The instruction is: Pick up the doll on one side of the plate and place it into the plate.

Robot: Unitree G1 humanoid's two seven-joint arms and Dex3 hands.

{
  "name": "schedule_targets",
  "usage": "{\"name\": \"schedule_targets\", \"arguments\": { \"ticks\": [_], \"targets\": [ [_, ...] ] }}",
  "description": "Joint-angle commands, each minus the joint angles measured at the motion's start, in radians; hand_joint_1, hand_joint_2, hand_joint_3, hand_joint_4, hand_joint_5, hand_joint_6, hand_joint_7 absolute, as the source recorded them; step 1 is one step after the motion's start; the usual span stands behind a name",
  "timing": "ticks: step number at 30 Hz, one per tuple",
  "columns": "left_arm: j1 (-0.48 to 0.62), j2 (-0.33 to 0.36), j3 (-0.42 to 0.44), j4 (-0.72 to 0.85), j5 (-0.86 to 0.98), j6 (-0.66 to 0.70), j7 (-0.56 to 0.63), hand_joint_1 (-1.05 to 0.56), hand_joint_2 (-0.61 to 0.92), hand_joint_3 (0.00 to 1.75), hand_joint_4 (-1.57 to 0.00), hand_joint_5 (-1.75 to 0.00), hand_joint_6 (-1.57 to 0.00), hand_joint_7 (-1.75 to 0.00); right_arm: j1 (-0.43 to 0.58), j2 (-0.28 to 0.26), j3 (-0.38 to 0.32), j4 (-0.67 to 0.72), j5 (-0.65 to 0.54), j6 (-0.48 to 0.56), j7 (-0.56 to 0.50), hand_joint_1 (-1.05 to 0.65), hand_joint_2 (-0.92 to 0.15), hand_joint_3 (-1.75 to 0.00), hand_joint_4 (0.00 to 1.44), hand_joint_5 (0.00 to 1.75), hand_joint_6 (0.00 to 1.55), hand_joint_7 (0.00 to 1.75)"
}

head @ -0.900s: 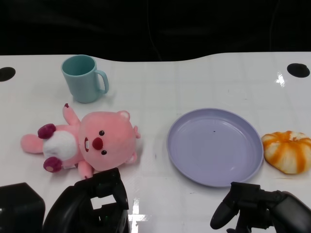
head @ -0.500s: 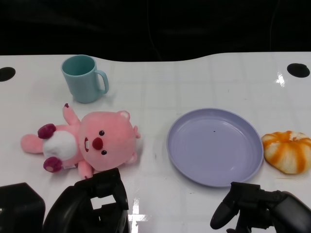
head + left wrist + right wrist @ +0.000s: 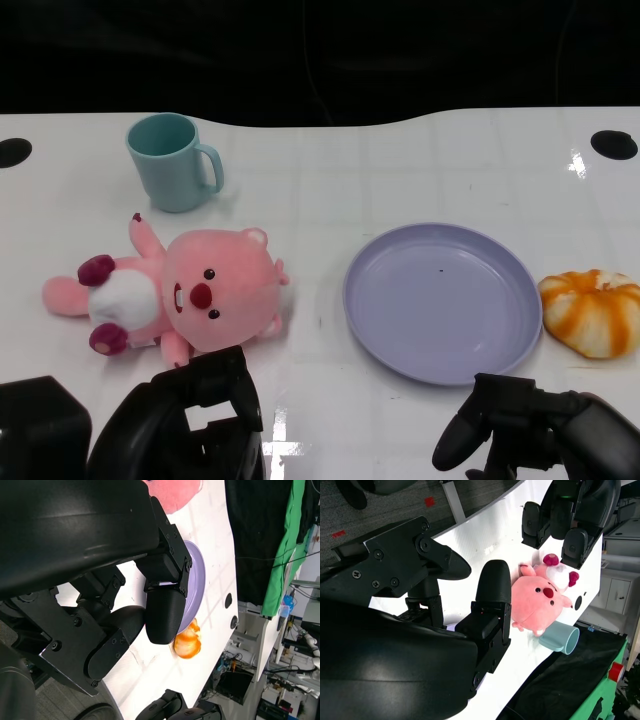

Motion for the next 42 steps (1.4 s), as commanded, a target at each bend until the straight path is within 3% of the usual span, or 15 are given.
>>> {"name": "schedule_targets", "arguments": {
  "ticks": [1,6,11,13,15,18,23,29,42],
  "targets": [
    [0.005,0.014,0.012,0.006,0.002,-0.003,-0.003,-0.16,0.30,1.55,-0.96,-1.75,-0.81,-1.71,-0.001,-0.007,-0.010,-0.006,0.006,-0.007,0.001,-0.11,-0.64,-0.93,0.63,1.59,0.58,1.26],
    [0.002,0.003,0.029,0.013,0.001,-0.028,-0.001,-0.12,0.33,1.52,-0.92,-1.75,-0.81,-1.64,-0.004,-0.005,-0.006,-0.004,0.003,-0.005,-0.002,-0.11,-0.64,-0.93,0.63,1.59,0.58,1.26],
    [-0.008,-0.004,0.050,0.035,0.004,-0.089,-0.013,-0.13,0.39,1.42,-0.80,-1.59,-0.74,-1.26,-0.008,-0.003,0.000,0.000,-0.001,-0.006,-0.004,-0.10,-0.64,-0.94,0.63,1.59,0.58,1.26],
    [-0.012,0.000,0.059,0.045,0.008,-0.127,-0.021,-0.22,0.43,1.21,-0.73,-1.41,-0.70,-1.01,-0.010,-0.001,0.004,0.002,-0.003,-0.007,-0.007,-0.11,-0.63,-0.94,0.63,1.58,0.58,1.26],
    [-0.014,0.006,0.065,0.054,0.017,-0.162,-0.026,-0.27,0.49,1.03,-0.68,-1.32,-0.69,-0.88,-0.012,0.000,0.006,0.003,-0.003,-0.006,-0.007,-0.11,-0.63,-0.95,0.63,1.58,0.58,1.26],
    [-0.016,0.007,0.074,0.072,0.035,-0.229,-0.038,-0.30,0.69,0.61,-0.57,-1.16,-0.66,-0.60,-0.015,0.000,0.008,0.006,-0.004,-0.010,-0.007,-0.10,-0.63,-0.95,0.62,1.58,0.58,1.26],
    [-0.022,0.044,0.073,0.104,0.138,-0.365,-0.058,-0.43,0.91,0.18,-0.33,-0.95,-0.54,-0.24,-0.021,-0.001,0.014,0.006,-0.011,-0.014,-0.005,-0.10,-0.62,-0.95,0.63,1.58,0.58,1.26],
    [-0.032,0.095,0.075,0.136,0.332,-0.520,-0.026,-0.49,0.92,0.13,-0.03,-0.76,-0.36,-0.10,-0.019,0.005,0.027,-0.009,-0.017,0.005,-0.012,-0.11,-0.62,-0.96,0.64,1.57,0.58,1.26],
    [-0.084,0.183,0.105,0.115,0.665,-0.594,0.046,-0.58,0.92,0.05,0.00,-0.47,-0.24,0.00,-0.025,0.009,0.039,-0.027,-0.027,0.035,-0.021,-0.10,-0.63,-0.94,0.63,1.56,0.59,1.23]
  ]
}}
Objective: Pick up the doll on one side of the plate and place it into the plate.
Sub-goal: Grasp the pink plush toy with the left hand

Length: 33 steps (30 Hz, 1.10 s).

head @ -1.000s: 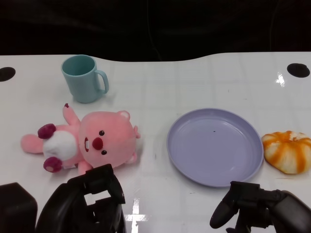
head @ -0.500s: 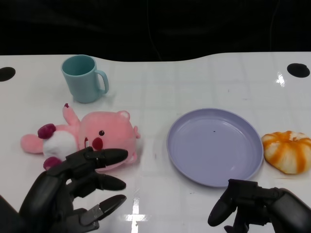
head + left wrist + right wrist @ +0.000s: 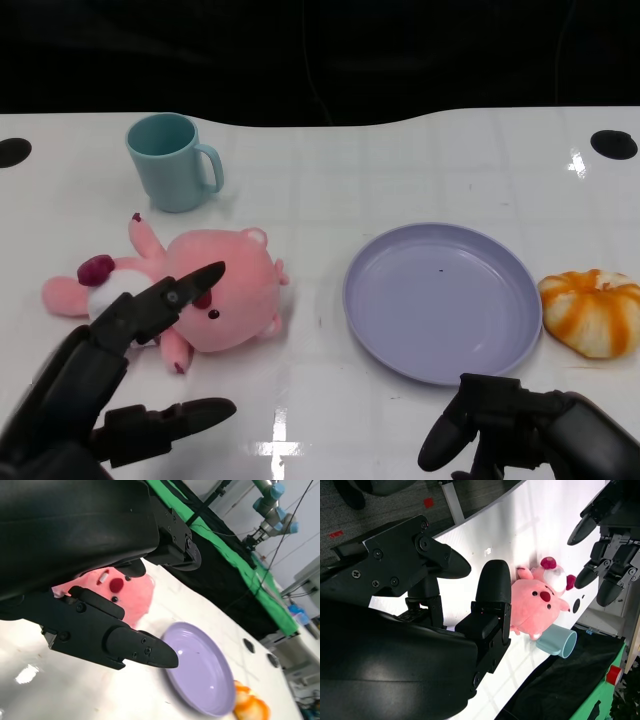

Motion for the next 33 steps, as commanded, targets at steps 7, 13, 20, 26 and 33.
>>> {"name": "schedule_targets", "arguments": {
  "ticks": [7,13,20,26,33],
  "targets": [
    [-0.100,0.089,0.014,-0.040,0.272,0.069,0.021,-0.60,0.90,0.03,0.00,-0.30,-0.21,-0.03,-0.012,-0.009,-0.014,-0.004,0.004,0.009,0.001,-0.09,-0.63,-0.93,0.64,1.57,0.60,1.22],
    [-0.176,0.138,-0.022,-0.006,0.447,0.142,0.002,-0.62,0.88,0.01,0.00,-0.28,-0.21,-0.02,-0.015,-0.012,-0.013,-0.002,-0.001,0.014,0.000,-0.09,-0.64,-0.91,0.65,1.55,0.60,1.21],
    [-0.285,0.189,-0.091,0.090,0.588,0.219,-0.050,-0.64,0.90,0.01,-0.03,-0.36,-0.25,-0.03,-0.018,-0.009,-0.008,0.007,-0.004,0.008,-0.003,-0.09,-0.65,-0.90,0.64,1.54,0.61,1.20],
    [-0.395,0.217,-0.146,0.236,0.634,0.241,-0.057,-0.64,0.89,0.00,-0.10,-0.39,-0.33,-0.04,-0.018,-0.005,-0.004,0.009,-0.002,0.006,-0.006,-0.08,-0.65,-0.90,0.64,1.55,0.61,1.20],
    [-0.502,0.241,-0.213,0.401,0.655,0.231,-0.050,-0.66,0.89,0.00,-0.11,-0.37,-0.33,-0.02,-0.015,-0.005,-0.004,0.002,-0.003,0.013,-0.008,-0.09,-0.65,-0.90,0.64,1.55,0.61,1.20]
  ]
}}
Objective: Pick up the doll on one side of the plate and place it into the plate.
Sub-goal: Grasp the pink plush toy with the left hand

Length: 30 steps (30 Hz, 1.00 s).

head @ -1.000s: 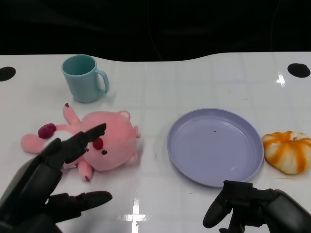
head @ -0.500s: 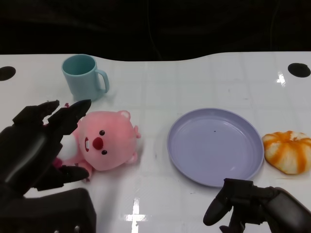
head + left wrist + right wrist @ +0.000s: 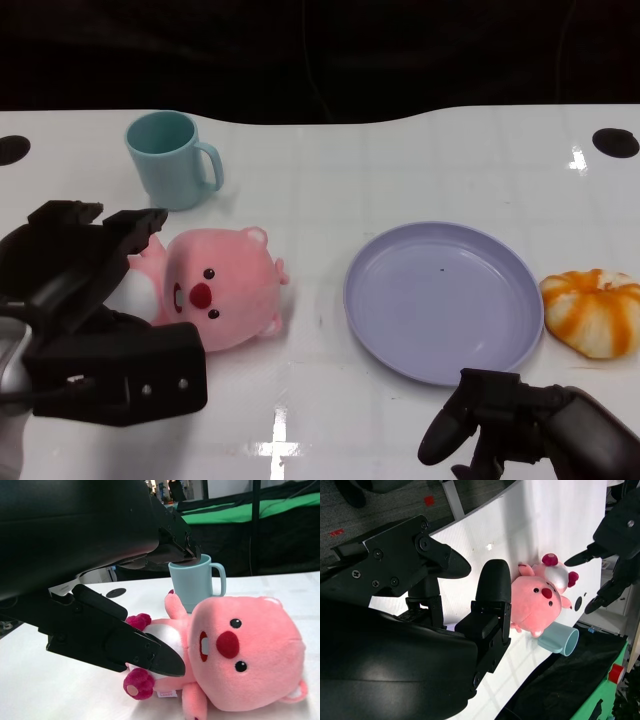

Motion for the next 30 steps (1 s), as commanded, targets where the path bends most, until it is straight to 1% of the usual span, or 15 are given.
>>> {"name": "schedule_targets", "arguments": {
  "ticks": [1,8,12,14,16,26,30],
  "targets": [
    [-0.056,0.029,-0.033,0.082,0.019,0.000,0.000,-0.66,0.89,0.00,-0.11,-0.37,-0.32,-0.02,0.001,-0.006,-0.004,-0.010,-0.001,0.006,-0.003,-0.10,-0.65,-0.90,0.64,1.55,0.61,1.20],
    [-0.146,0.019,-0.105,0.237,0.023,-0.006,0.028,-0.66,0.89,0.00,-0.13,-0.35,-0.32,-0.01,0.005,-0.007,-0.002,-0.021,-0.004,0.015,-0.004,-0.10,-0.66,-0.88,0.65,1.56,0.60,1.21],
    [-0.194,0.007,-0.144,0.320,0.025,0.004,0.020,-0.67,0.89,0.00,-0.14,-0.34,-0.32,-0.01,0.010,-0.005,-0.002,-0.025,0.000,0.015,-0.004,-0.10,-0.66,-0.88,0.64,1.56,0.60,1.21],
    [-0.219,-0.003,-0.164,0.366,0.024,0.013,0.015,-0.67,0.90,0.01,-0.14,-0.32,-0.32,0.00,0.012,-0.005,-0.001,-0.025,-0.001,0.012,-0.005,-0.10,-0.66,-0.88,0.64,1.57,0.60,1.21],
    [-0.238,-0.011,-0.180,0.406,0.018,0.014,0.022,-0.66,0.90,0.00,-0.18,-0.25,-0.32,0.00,0.014,-0.005,-0.001,-0.026,-0.003,0.009,-0.006,-0.10,-0.66,-0.88,0.64,1.57,0.60,1.21],
    [-0.371,-0.105,-0.256,0.768,-0.030,0.002,0.083,-0.64,0.90,0.00,-0.23,-0.17,-0.36,-0.01,0.032,-0.005,-0.002,-0.055,0.002,0.021,-0.006,-0.11,-0.65,-0.91,0.63,1.58,0.60,1.22],
    [-0.405,-0.133,-0.289,0.883,-0.045,-0.017,0.124,-0.62,0.90,0.00,-0.26,-0.15,-0.38,-0.02,0.038,-0.008,-0.005,-0.069,0.002,0.031,-0.004,-0.11,-0.65,-0.91,0.63,1.58,0.59,1.23]
  ]
}}
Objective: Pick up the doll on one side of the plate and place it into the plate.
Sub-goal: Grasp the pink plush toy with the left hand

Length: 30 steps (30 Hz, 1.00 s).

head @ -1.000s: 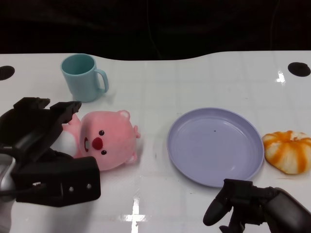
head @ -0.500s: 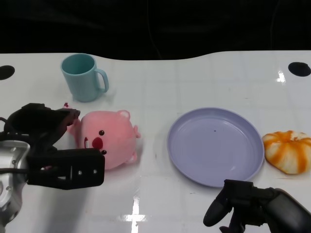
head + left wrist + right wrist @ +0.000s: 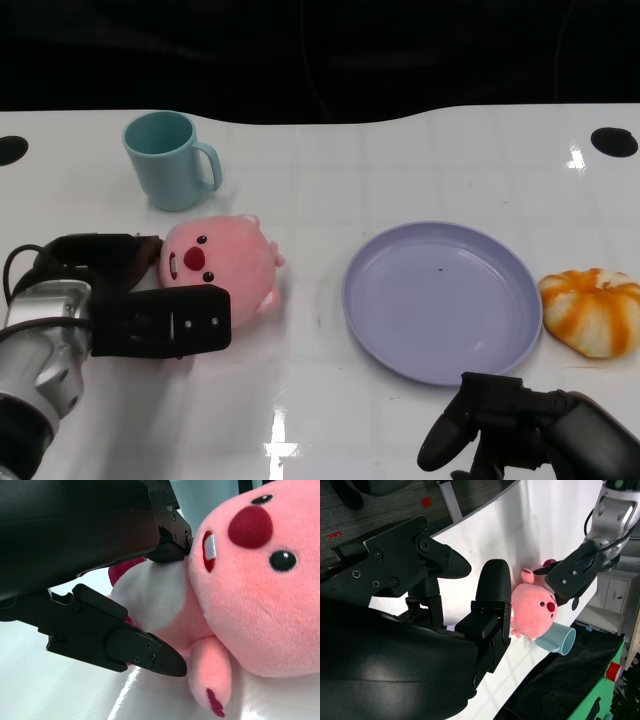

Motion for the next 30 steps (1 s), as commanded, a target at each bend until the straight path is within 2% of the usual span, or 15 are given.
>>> {"name": "schedule_targets", "arguments": {
  "ticks": [1,6,9,10,11,13,15,16,17,19,21,23,26,28,30],
  "targets": [
    [-0.009,-0.019,-0.039,0.103,-0.008,-0.020,0.023,-0.62,0.90,0.00,-0.28,-0.14,-0.40,-0.02,0.009,-0.011,-0.006,-0.024,0.001,0.015,0.000,-0.11,-0.65,-0.91,0.63,1.58,0.59,1.23],
    [-0.039,-0.048,-0.078,0.226,-0.024,-0.068,0.081,-0.57,0.90,0.00,-0.36,-0.12,-0.48,-0.03,0.012,-0.018,-0.012,-0.032,0.002,0.022,0.005,-0.13,-0.64,-0.91,0.64,1.58,0.60,1.23],
    [-0.048,-0.066,-0.075,0.285,-0.053,-0.095,0.123,-0.48,0.92,0.01,-0.49,-0.11,-0.59,-0.03,0.014,-0.020,-0.013,-0.034,0.003,0.023,0.006,-0.12,-0.64,-0.91,0.64,1.57,0.60,1.23],
    [-0.045,-0.073,-0.064,0.306,-0.070,-0.119,0.161,-0.40,0.91,0.01,-0.68,-0.25,-0.73,-0.05,0.014,-0.019,-0.013,-0.034,0.003,0.023,0.006,-0.11,-0.64,-0.91,0.64,1.57,0.60,1.23],
    [-0.044,-0.078,-0.058,0.325,-0.084,-0.138,0.191,-0.32,0.88,0.00,-0.86,-0.53,-0.94,-0.06,0.014,-0.018,-0.013,-0.034,0.004,0.023,0.005,-0.11,-0.64,-0.91,0.64,1.57,0.60,1.23],
    [-0.041,-0.081,-0.062,0.350,-0.093,-0.176,0.242,-0.29,0.89,0.00,-0.87,-0.92,-1.15,-0.07,0.014,-0.017,-0.014,-0.034,0.006,0.022,0.005,-0.11,-0.64,-0.91,0.64,1.57,0.60,1.23],
    [-0.035,-0.078,-0.072,0.362,-0.095,-0.205,0.278,-0.29,0.89,0.00,-0.86,-1.07,-1.22,-0.08,0.014,-0.016,-0.015,-0.032,0.007,0.019,0.005,-0.11,-0.64,-0.91,0.64,1.57,0.60,1.23],
    [-0.031,-0.076,-0.075,0.366,-0.095,-0.218,0.295,-0.26,0.88,0.05,-0.81,-1.40,-1.06,-0.68,0.013,-0.017,-0.015,-0.030,0.007,0.017,0.006,-0.11,-0.64,-0.91,0.64,1.57,0.60,1.23],
    [-0.027,-0.075,-0.078,0.367,-0.096,-0.226,0.311,-0.25,0.90,0.11,-0.79,-1.60,-0.80,-1.31,0.011,-0.016,-0.014,-0.028,0.007,0.018,0.006,-0.11,-0.64,-0.92,0.64,1.57,0.60,1.23],
    [-0.019,-0.072,-0.075,0.366,-0.104,-0.239,0.346,-0.24,0.92,0.22,-0.76,-1.72,-0.63,-1.65,0.007,-0.016,-0.011,-0.026,0.005,0.019,0.005,-0.12,-0.64,-0.92,0.64,1.57,0.60,1.23],
    [-0.007,-0.070,-0.060,0.359,-0.119,-0.255,0.396,-0.22,0.92,0.27,-0.79,-1.74,-0.61,-1.72,0.005,-0.015,-0.009,-0.023,0.004,0.018,0.004,-0.12,-0.64,-0.92,0.64,1.57,0.60,1.24],
    [0.009,-0.070,-0.042,0.352,-0.134,-0.276,0.482,-0.19,0.89,0.31,-0.86,-1.74,-0.67,-1.74,0.003,-0.014,-0.009,-0.022,0.004,0.018,0.004,-0.12,-0.63,-0.93,0.64,1.57,0.60,1.24],
    [0.038,-0.067,-0.012,0.339,-0.162,-0.320,0.590,-0.16,0.61,0.84,-0.92,-1.75,-0.70,-1.75,0.001,-0.013,-0.008,-0.019,0.003,0.015,0.002,-0.12,-0.63,-0.93,0.64,1.57,0.60,1.24],
    [0.054,-0.063,0.006,0.330,-0.182,-0.351,0.632,-0.16,0.56,1.00,-0.92,-1.75,-0.69,-1.75,0.000,-0.012,-0.007,-0.019,0.002,0.016,0.001,-0.11,-0.63,-0.94,0.64,1.57,0.60,1.24],
    [0.077,-0.065,0.046,0.300,-0.231,-0.378,0.639,-0.16,0.55,1.08,-0.93,-1.75,-0.69,-1.75,-0.002,-0.013,-0.006,-0.017,-0.001,0.016,0.000,-0.11,-0.63,-0.94,0.64,1.57,0.60,1.24]
  ]
}}
